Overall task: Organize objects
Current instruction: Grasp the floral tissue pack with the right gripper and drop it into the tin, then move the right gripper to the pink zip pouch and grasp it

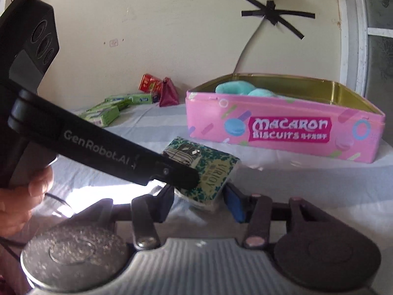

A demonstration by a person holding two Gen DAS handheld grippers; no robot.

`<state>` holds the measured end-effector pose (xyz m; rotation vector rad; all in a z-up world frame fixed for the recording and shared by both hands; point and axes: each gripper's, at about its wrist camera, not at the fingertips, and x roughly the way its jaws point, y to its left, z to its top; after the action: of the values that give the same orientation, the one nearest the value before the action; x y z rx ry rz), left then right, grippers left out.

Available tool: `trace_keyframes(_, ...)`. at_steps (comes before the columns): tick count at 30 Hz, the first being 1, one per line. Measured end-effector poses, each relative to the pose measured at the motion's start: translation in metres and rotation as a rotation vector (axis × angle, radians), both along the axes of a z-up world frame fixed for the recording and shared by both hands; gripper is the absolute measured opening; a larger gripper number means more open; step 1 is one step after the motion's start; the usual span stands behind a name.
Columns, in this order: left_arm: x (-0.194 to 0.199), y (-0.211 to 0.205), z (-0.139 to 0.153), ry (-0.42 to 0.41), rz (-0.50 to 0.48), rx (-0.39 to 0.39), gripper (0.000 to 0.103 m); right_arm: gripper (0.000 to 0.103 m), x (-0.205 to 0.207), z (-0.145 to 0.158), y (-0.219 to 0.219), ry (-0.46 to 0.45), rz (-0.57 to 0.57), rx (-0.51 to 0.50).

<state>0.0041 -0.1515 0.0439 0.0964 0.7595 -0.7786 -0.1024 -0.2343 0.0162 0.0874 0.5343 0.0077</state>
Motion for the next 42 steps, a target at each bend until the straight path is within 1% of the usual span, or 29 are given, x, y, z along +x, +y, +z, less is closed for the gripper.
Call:
trace_keyframes(4, 0.016, -0.022, 0.032, -0.068, -0.013, -0.052, 0.049, 0.045, 0.002, 0.023, -0.014, -0.135, -0.059, -0.065)
trace_keyframes(6, 0.027, -0.039, 0.041, -0.098, -0.022, -0.074, 0.050, 0.045, 0.008, 0.032, -0.023, -0.177, -0.097, -0.098)
trace_keyframes(8, 0.041, -0.061, 0.045, -0.104, -0.022, -0.098, 0.050, 0.045, 0.017, 0.037, -0.034, -0.209, -0.146, -0.137)
trace_keyframes(10, 0.053, -0.081, 0.046, -0.107, -0.031, -0.108, 0.050, 0.045, 0.022, 0.040, -0.052, -0.222, -0.194, -0.152)
trace_keyframes(13, 0.068, -0.106, 0.040, -0.104, -0.041, -0.104, 0.051, 0.045, 0.029, 0.040, -0.081, -0.216, -0.249, -0.143)
trace_keyframes(16, 0.080, -0.123, 0.029, -0.074, -0.038, -0.088, 0.051, 0.046, 0.042, 0.033, -0.104, -0.200, -0.310, -0.166)
trace_keyframes(18, 0.084, -0.127, 0.024, -0.072, -0.017, -0.087, 0.054, 0.052, 0.046, 0.027, -0.111, -0.188, -0.338, -0.173)
trace_keyframes(20, 0.085, -0.126, 0.022, -0.076, 0.004, -0.089, 0.061, 0.057, 0.047, 0.022, -0.115, -0.204, -0.361, -0.147)
trace_keyframes(22, 0.084, -0.122, 0.022, -0.086, 0.010, -0.086, 0.064, 0.059, 0.047, 0.021, -0.117, -0.210, -0.366, -0.130)
trace_keyframes(23, 0.081, -0.120, 0.024, -0.096, 0.012, -0.081, 0.066, 0.062, 0.045, 0.021, -0.116, -0.213, -0.366, -0.128)
trace_keyframes(26, 0.066, -0.102, 0.033, -0.162, 0.023, -0.093, 0.066, 0.064, 0.035, 0.023, -0.106, -0.232, -0.355, -0.108)
trace_keyframes(29, 0.048, -0.072, 0.036, -0.222, 0.037, -0.096, 0.067, 0.064, 0.020, 0.026, -0.092, -0.263, -0.330, -0.061)
trace_keyframes(31, 0.038, -0.048, 0.031, -0.228, 0.055, -0.088, 0.067, 0.064, 0.014, 0.026, -0.081, -0.254, -0.286, -0.007)
trace_keyframes(33, 0.031, -0.020, 0.020, -0.217, 0.084, -0.068, 0.067, 0.064, 0.010, 0.024, -0.069, -0.236, -0.229, 0.032)
trace_keyframes(36, 0.030, 0.024, -0.004, -0.171, 0.160, 0.000, 0.067, 0.064, 0.017, 0.019, -0.048, -0.157, -0.106, 0.086)
trace_keyframes(39, 0.039, 0.068, -0.030, -0.099, 0.274, 0.081, 0.067, 0.063, 0.036, 0.012, -0.022, -0.068, -0.010, 0.103)
trace_keyframes(40, 0.041, 0.081, -0.035, -0.092, 0.310, 0.094, 0.066, 0.063, 0.043, 0.010, -0.013, -0.041, 0.017, 0.101)
trace_keyframes(41, 0.039, 0.094, -0.036, -0.123, 0.341, 0.106, 0.067, 0.063, 0.048, 0.010, -0.004, -0.022, 0.042, 0.097)
trace_keyframes(42, 0.041, 0.104, -0.036, -0.138, 0.382, 0.142, 0.067, 0.063, 0.055, 0.009, 0.008, -0.005, 0.080, 0.093)
